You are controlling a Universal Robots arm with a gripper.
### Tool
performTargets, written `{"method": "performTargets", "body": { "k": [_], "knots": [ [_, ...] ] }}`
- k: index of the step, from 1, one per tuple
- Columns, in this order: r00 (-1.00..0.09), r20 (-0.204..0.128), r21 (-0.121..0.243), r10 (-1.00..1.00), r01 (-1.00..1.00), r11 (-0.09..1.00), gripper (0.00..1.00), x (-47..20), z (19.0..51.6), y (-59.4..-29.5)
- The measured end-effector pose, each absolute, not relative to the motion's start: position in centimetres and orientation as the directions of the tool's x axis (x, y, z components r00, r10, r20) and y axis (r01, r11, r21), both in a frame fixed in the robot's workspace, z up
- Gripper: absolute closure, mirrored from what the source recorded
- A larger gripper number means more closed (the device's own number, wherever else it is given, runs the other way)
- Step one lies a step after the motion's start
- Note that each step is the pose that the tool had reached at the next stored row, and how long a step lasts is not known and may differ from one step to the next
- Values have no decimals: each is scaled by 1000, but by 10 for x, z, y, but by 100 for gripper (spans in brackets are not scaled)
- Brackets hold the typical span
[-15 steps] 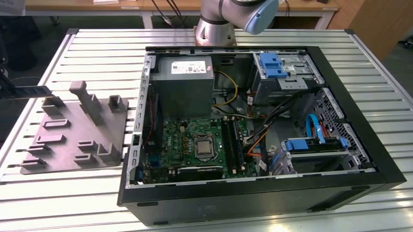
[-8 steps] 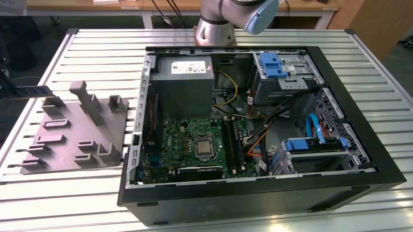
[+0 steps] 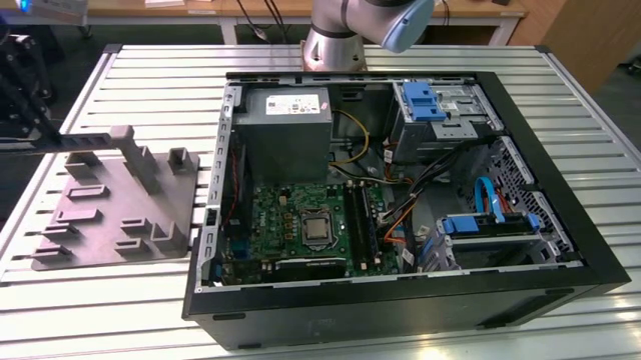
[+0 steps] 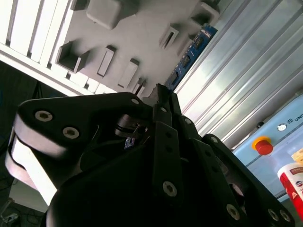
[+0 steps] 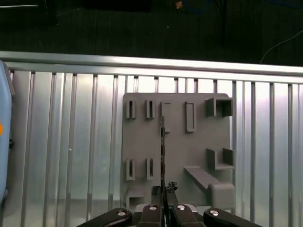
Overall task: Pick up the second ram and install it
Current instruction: 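Pick up the second ram and move it above second insertion slot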
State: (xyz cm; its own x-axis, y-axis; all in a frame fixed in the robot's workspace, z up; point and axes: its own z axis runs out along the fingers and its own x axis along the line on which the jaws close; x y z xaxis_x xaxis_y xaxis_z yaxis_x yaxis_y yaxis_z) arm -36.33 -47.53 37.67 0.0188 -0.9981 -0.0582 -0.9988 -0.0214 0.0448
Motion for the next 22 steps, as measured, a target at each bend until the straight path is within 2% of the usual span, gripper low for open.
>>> {"method": "performTargets", "body": {
  "k": [22],
  "knots": [
    [18, -58, 51, -998, -998, -21, 86, -291, 376, -475]
  ]
}}
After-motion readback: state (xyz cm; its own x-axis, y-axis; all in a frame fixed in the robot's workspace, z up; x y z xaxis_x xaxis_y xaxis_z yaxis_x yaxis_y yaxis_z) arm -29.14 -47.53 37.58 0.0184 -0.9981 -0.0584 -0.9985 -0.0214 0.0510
